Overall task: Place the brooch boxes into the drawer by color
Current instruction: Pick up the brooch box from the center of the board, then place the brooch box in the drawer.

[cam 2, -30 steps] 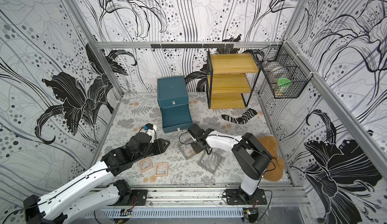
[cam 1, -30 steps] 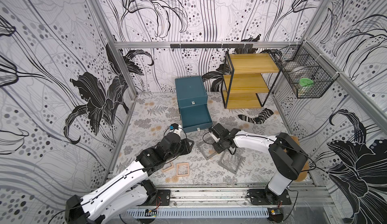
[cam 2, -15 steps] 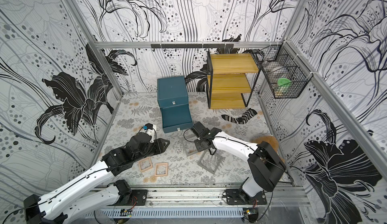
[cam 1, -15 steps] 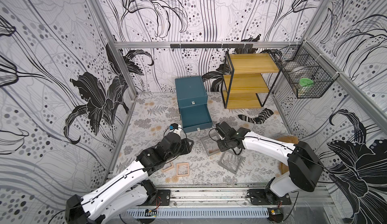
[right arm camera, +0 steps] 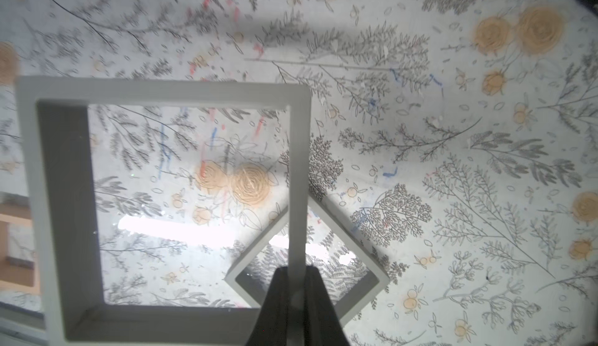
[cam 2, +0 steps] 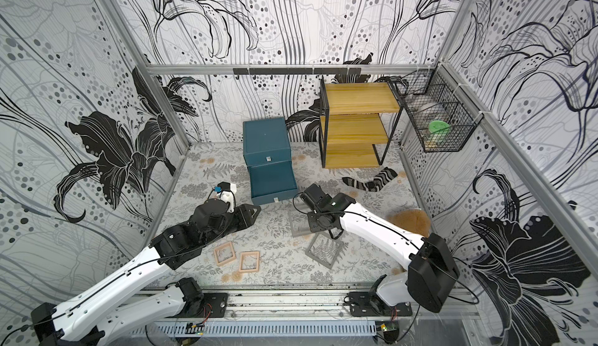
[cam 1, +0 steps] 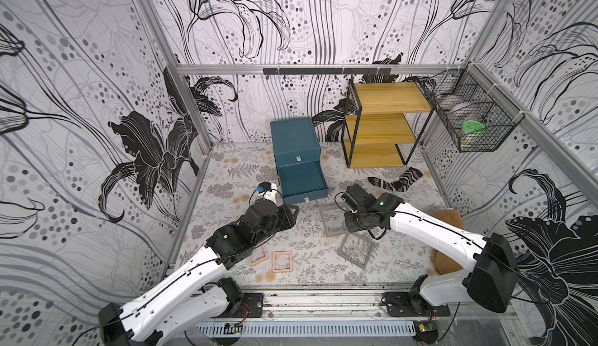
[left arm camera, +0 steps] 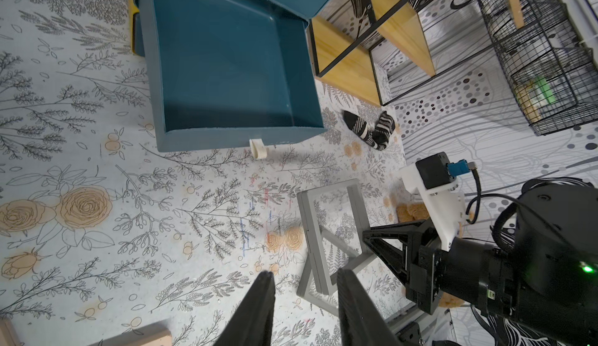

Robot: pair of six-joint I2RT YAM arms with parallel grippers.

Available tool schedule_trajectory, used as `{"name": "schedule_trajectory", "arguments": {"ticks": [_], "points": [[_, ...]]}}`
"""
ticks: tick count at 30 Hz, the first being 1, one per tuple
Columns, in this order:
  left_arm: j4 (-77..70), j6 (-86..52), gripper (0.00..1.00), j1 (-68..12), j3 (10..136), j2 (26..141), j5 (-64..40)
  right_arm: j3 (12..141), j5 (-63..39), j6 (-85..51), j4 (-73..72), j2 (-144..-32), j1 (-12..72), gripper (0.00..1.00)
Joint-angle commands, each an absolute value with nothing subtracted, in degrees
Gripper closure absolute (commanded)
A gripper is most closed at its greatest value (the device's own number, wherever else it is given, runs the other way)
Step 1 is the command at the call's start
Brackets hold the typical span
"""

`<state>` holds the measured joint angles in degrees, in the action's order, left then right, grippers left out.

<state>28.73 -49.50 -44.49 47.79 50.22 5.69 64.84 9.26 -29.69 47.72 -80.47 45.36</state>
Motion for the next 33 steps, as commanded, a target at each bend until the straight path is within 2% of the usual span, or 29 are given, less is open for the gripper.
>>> {"name": "schedule_trajectory", "arguments": {"ticks": [1, 14, 20, 33], "points": [[27.50, -49.40, 0.62, -44.24, 50.28, 51.36, 7.73, 70.35, 10.79, -31.77, 51.83, -80.43, 45.57, 1.00], [28.65, -47.56, 0.61, -32.76, 51.58, 51.26, 3.52, 94.37, 13.66, -30.94, 56.82, -93.52, 45.60, 1.00], [30.75, -47.99, 0.60, -32.40, 51.35, 51.19, 7.18, 102.56, 13.99, -29.29, 56.34, -100.57, 45.56, 1.00], [33.50, -48.55, 0.59, -32.34, 51.81, 50.03, 10.70, 110.83, 16.34, -24.68, 53.72, -109.83, 45.53, 1.00]]}}
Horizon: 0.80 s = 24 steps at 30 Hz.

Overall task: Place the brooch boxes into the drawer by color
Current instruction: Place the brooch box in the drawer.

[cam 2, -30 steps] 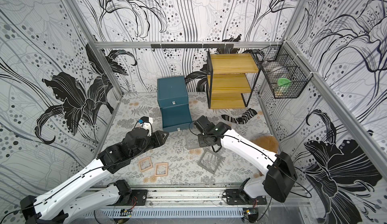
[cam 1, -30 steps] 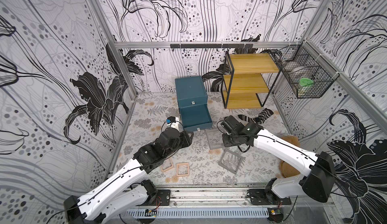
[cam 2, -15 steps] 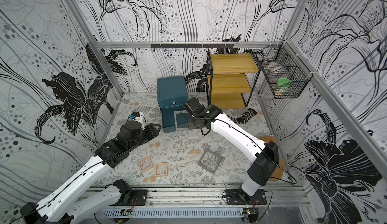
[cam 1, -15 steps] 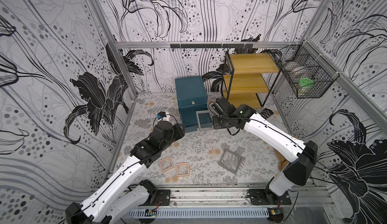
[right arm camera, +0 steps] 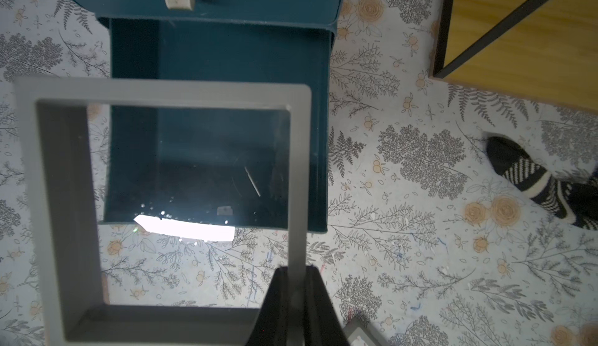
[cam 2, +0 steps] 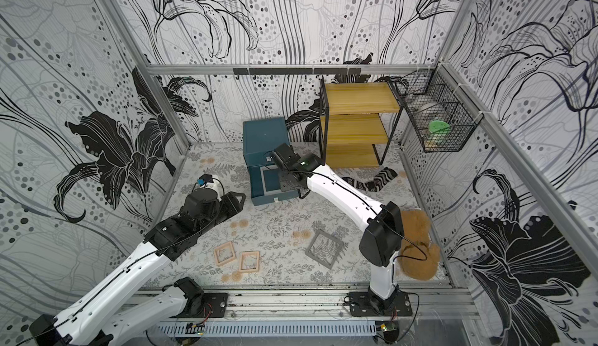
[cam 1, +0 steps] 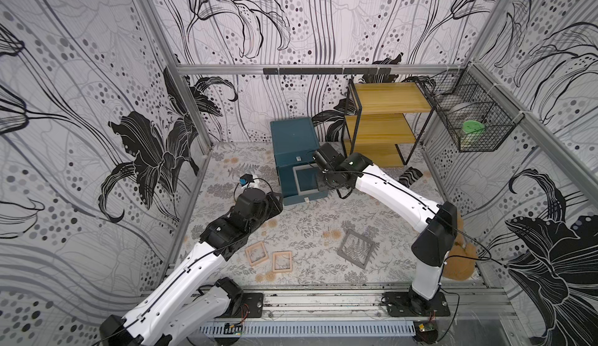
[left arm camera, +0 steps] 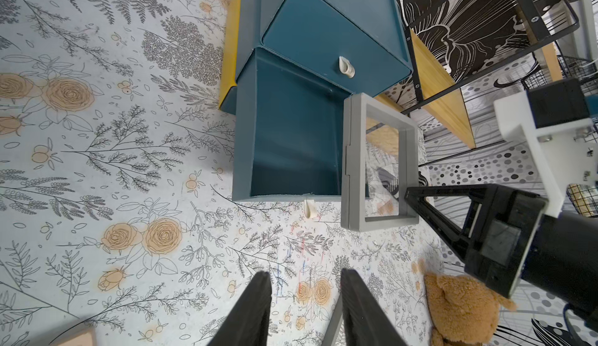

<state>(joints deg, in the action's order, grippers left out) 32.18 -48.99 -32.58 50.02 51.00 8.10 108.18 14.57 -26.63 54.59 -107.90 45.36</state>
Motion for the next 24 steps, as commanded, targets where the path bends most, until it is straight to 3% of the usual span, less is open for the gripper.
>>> {"name": "schedule_trajectory", "arguments": {"ticks": [1, 24], "points": [[33.74, -48.65, 0.59, -32.34, 51.92, 49.84, 11.29, 111.24, 16.56, -24.40, 53.45, -110.56, 45.53, 1.00], [34.55, -46.53, 0.59, -32.34, 53.44, 46.79, 11.87, 118.21, 16.56, -22.61, 50.70, -123.20, 43.35, 1.00]]}}
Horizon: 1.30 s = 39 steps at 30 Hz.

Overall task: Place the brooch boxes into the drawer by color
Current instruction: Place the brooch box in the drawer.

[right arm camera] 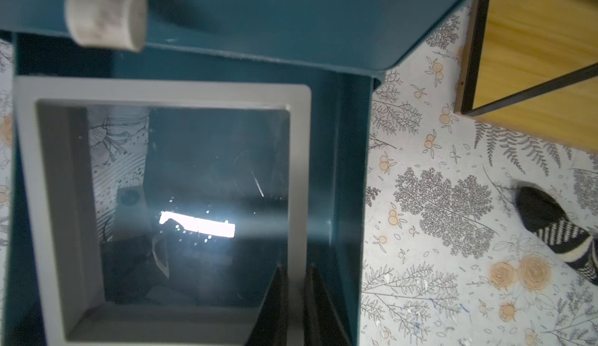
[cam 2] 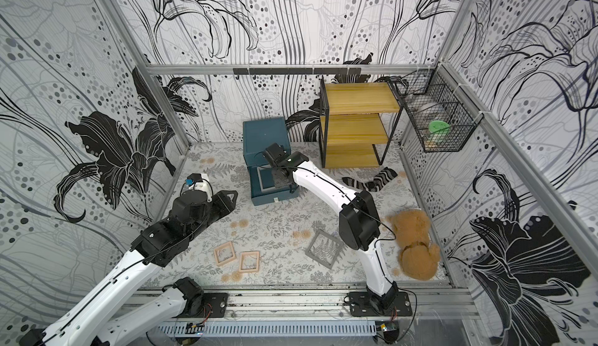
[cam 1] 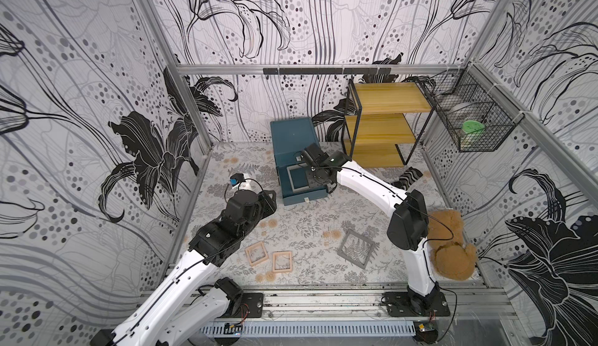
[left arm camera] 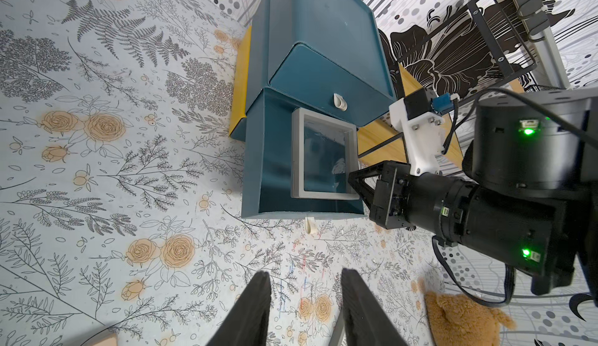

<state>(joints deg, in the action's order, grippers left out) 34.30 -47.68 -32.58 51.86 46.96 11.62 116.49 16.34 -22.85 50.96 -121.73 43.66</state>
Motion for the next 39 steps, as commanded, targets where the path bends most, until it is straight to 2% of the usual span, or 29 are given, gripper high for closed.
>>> {"name": "schedule_trajectory", "arguments": {"ticks": [1, 28, 39], "points": [[34.46, -46.58, 0.59, -32.34, 53.44, 46.82, 11.78, 118.02, 16.33, -22.80, 50.66, -123.39, 43.33, 1.00], [32.87, -46.10, 0.59, -32.34, 54.22, 48.93, 10.56, 115.49, 13.63, -24.74, 49.04, -126.82, 42.28, 1.00], [32.43, -45.98, 0.58, -32.34, 54.49, 49.54, 10.04, 116.54, 13.01, -25.13, 49.00, -126.39, 42.28, 0.72]]}}
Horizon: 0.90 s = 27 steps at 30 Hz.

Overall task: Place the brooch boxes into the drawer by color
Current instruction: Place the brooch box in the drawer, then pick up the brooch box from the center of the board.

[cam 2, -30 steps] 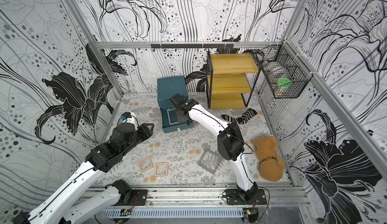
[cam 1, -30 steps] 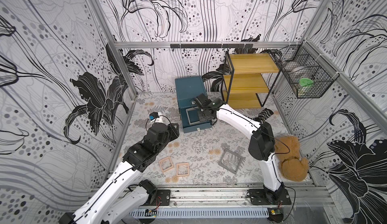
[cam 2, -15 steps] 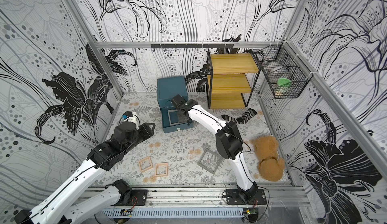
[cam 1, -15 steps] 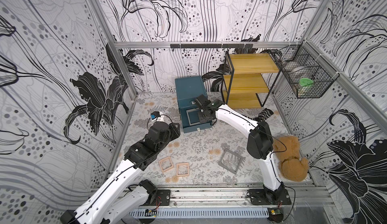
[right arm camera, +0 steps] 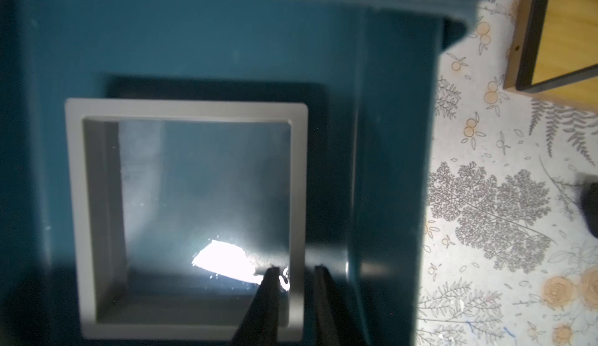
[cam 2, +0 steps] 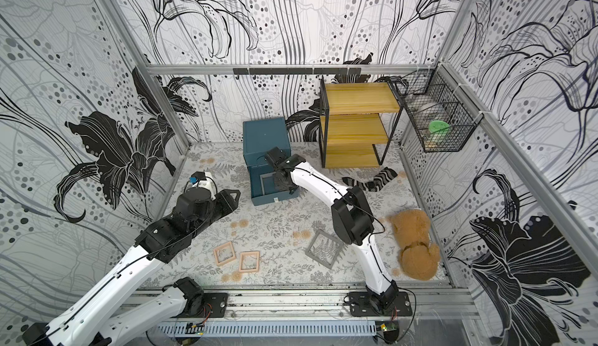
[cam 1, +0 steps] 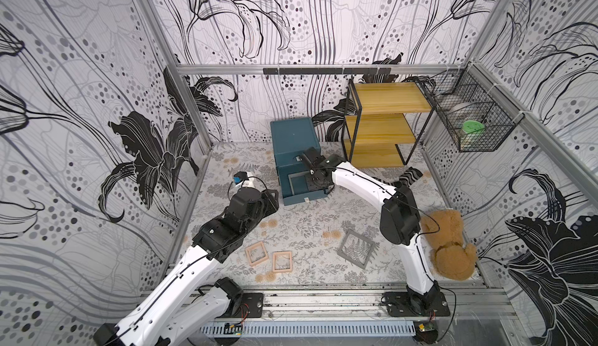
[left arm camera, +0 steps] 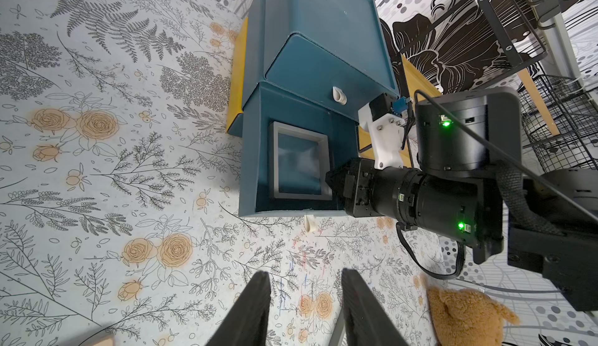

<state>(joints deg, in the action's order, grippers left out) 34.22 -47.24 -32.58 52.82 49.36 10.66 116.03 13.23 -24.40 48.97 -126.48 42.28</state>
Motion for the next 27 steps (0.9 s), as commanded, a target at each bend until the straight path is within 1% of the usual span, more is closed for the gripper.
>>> {"name": "schedule_trajectory", "arguments": {"ticks": [1, 7, 11, 18, 23, 27], "points": [[32.43, -45.92, 0.58, -32.28, 54.41, 49.51, 9.98, 116.70, 13.01, -25.25, 49.12, -126.22, 42.28, 0.72], [32.52, -45.33, 0.58, -32.34, 54.40, 49.71, 9.48, 116.93, 13.52, -26.17, 48.87, -123.04, 42.28, 0.72], [32.28, -43.92, 0.58, -32.30, 54.40, 50.18, 6.92, 114.21, 14.48, -27.60, 48.00, -117.70, 42.28, 0.72], [31.69, -39.13, 0.58, -33.53, 54.23, 50.70, 1.00, 96.13, 15.44, -35.00, 45.17, -100.35, 42.36, 0.73], [31.36, -37.25, 0.58, -40.47, 54.58, 53.53, 0.71, 82.48, 13.10, -42.17, 47.74, -88.16, 42.43, 0.73], [28.40, -37.85, 0.58, -45.03, 53.58, 56.34, -0.77, 72.93, 11.50, -48.79, 50.80, -79.82, 43.04, 0.73]]}}
